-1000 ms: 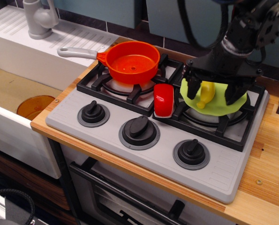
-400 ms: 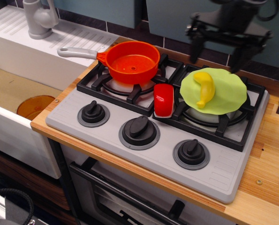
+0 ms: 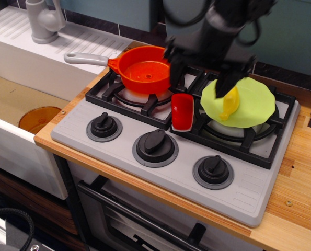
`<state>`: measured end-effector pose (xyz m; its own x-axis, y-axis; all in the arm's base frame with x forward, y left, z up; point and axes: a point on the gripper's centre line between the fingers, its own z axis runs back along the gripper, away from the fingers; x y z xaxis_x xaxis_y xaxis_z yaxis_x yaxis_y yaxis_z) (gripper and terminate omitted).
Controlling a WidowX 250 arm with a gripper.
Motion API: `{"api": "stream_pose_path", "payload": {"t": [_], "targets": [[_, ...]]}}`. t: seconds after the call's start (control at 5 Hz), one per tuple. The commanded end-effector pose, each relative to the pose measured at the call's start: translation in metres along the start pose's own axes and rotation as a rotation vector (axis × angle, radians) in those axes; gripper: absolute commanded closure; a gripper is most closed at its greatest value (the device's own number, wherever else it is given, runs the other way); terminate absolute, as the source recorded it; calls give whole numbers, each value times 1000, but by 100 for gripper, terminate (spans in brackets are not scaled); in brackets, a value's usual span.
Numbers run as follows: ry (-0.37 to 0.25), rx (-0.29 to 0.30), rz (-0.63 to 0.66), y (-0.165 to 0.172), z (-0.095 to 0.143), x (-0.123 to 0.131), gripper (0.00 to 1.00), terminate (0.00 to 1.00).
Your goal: End effector transition from object to object
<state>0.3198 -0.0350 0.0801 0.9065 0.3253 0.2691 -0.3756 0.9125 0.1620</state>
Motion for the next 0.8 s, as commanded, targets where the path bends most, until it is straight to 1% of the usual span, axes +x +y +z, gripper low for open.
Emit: {"api": "stream_pose_path", "payload": {"t": [0.0, 0.2, 0.4, 0.6], "targets": [[-114, -95, 9, 19, -20, 1, 0, 0], [-141, -122, 12, 20, -42, -6, 0, 0], [-151, -141, 12, 15, -63, -10, 0, 0], [-151, -141, 12, 15, -63, -10, 0, 0]]}}
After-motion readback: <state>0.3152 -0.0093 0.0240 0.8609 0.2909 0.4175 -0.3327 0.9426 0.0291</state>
